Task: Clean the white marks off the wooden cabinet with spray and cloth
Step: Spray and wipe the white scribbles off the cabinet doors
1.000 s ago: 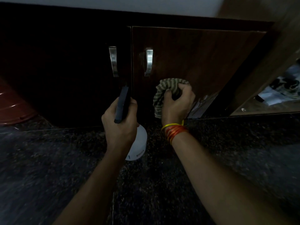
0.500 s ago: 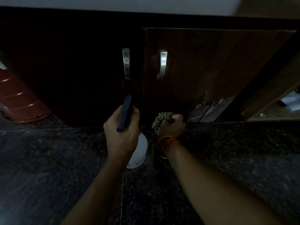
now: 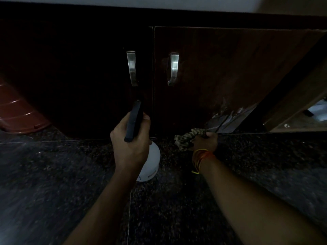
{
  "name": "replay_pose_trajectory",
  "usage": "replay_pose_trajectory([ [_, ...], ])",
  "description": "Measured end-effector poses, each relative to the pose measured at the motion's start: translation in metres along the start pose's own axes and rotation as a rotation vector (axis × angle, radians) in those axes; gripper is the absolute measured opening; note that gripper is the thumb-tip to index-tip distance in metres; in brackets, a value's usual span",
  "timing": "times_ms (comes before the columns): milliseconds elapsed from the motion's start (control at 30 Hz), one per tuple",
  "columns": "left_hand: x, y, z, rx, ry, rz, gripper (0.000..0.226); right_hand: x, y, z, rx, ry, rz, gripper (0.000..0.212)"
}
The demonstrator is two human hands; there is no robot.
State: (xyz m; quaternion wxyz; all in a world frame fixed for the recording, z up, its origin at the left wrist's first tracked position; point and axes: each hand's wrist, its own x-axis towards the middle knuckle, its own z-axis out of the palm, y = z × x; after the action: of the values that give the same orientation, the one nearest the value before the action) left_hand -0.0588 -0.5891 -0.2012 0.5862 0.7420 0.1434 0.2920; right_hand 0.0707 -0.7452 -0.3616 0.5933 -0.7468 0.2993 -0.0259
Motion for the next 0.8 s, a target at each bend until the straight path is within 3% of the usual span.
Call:
replay_pose_trajectory([
  [333,-0.006,0.0,0.03,-0.045,-0.043,-0.01,0.032,-0.028,-0.05,-0.017,0.069,0.14,-0.102,0.018],
  [533,-0.015,0.008,0.046,-0.083,-0.077,0.013,0.027,-0.054,-0.116,-0.042,0.258,0.245,-0.312,0.025],
  [667,-0.017,0.016,0.047,-0.111,-0.07,0.029,0.021,-0.071,-0.139,-0.05,0.193,0.283,-0.515,0.044],
  [800,-0.016,0.02,0.046,-0.119,-0.076,0.057,0.02,-0.071,-0.127,-0.045,0.12,0.212,-0.595,0.069],
])
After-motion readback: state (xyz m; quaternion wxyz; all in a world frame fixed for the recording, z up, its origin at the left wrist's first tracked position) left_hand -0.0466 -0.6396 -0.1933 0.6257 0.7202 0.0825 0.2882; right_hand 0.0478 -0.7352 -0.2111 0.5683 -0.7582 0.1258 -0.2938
